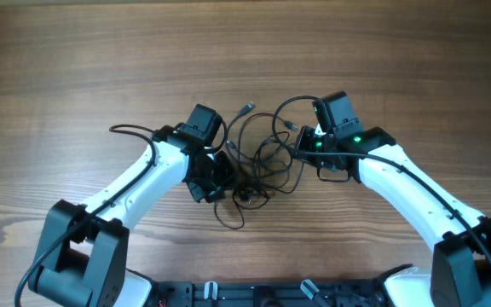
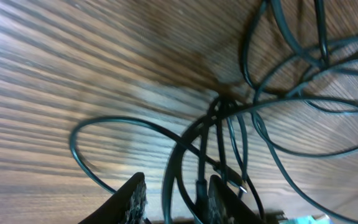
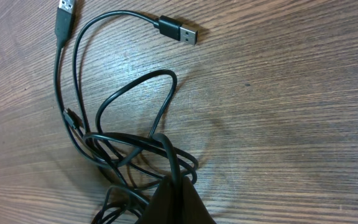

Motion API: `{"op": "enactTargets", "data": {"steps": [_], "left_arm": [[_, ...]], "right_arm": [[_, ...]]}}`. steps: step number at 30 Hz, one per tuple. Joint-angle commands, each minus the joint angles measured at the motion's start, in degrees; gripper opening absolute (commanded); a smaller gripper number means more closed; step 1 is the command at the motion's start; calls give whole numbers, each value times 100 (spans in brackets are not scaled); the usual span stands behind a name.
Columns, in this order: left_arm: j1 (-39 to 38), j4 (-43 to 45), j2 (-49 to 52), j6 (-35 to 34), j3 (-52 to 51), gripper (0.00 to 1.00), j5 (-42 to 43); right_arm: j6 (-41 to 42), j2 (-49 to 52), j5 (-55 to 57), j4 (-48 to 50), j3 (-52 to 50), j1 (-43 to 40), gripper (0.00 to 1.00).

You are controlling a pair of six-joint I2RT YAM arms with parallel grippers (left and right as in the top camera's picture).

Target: Untangle cables

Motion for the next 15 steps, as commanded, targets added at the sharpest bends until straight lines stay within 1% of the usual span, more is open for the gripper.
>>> {"op": "enactTargets", "data": {"steps": [1, 5, 7, 15], "left_arm": [[-7, -52, 52, -11, 24, 34, -291], [-107, -136, 59, -13, 15, 34, -192], [-210, -127, 59, -166, -26, 34, -197], [-535, 243, 74, -507, -251, 31, -175]], "right_arm": [[-98, 74, -92, -11, 15, -20, 4], [-98, 74, -94, -11, 15, -20, 4], [-98, 74, -94, -11, 15, -20, 4], [-98, 74, -94, -24, 15, -20, 4]]}}
